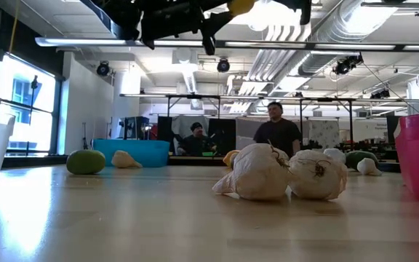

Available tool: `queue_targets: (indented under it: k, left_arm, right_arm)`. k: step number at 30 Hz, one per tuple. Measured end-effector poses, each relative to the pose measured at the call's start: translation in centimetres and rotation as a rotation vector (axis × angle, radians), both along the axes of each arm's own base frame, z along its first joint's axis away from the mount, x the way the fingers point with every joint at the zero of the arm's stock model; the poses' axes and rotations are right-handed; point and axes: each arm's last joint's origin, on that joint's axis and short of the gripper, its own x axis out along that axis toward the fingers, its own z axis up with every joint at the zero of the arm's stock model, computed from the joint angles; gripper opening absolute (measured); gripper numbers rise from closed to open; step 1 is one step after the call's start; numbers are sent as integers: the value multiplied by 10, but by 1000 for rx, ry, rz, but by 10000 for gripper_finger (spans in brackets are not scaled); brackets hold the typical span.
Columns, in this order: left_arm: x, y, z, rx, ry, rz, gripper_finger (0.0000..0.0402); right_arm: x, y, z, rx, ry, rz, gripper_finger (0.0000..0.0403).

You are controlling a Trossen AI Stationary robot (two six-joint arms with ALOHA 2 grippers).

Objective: Sort produce into baskets
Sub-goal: Put the lemon into the red bin

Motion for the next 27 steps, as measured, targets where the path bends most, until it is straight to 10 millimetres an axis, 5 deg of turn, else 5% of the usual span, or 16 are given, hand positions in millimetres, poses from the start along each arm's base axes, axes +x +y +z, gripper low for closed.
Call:
queue_targets:
  k: [4,10,12,15,23,27]
  left_arm:
    - [0,0,0,-10,0,-1,106]
    - [0,-1,3,-11,-22,-3,106]
    - [0,-1,3,-17,-27,-5,106]
    - [0,-3,5,-16,-46,-10,106]
    - [4,-14,6,-17,-55,-22,106]
    - [5,-15,6,-24,-59,14,106]
  right_arm:
    - [0,1,0,16,-4,14,164]
    - [2,8,-1,-25,25,38,24]
    - [2,10,-2,-1,18,25,10]
    - [3,12,-3,5,36,-2,55]
    - [4,19,-1,63,-16,35,260]
    - [13,23,0,94,-75,68,314]
